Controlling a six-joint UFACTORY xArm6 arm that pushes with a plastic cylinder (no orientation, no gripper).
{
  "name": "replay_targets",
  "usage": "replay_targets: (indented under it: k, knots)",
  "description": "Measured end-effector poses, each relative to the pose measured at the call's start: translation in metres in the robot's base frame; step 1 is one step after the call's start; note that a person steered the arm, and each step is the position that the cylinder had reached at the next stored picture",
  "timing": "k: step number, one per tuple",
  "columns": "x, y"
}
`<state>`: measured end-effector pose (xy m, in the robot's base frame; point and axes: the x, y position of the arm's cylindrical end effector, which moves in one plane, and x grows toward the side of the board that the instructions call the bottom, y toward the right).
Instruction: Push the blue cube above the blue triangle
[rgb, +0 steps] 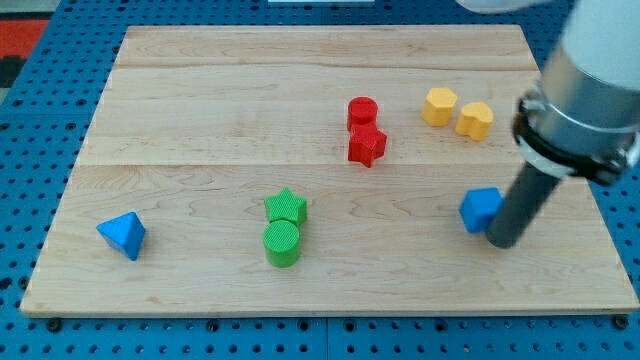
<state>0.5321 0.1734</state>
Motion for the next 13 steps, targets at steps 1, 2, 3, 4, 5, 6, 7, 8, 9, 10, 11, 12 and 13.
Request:
replay_targets:
  k: [1, 2, 3, 4, 5, 6, 7, 8, 9, 10, 11, 12, 13]
  knots:
    - [-0.009, 0.011]
    - [-0.008, 0.036]
    - [-0.022, 0.018]
    - [-0.05, -0.048]
    - [-0.057, -0.048]
    - [-0.078, -0.034]
    - [-0.088, -0.075]
    - [-0.08, -0.149]
    - [-0.066, -0.101]
    - [-0.032, -0.083]
    - [-0.047, -0.151]
    - [-0.069, -0.219]
    - [-0.091, -0.284]
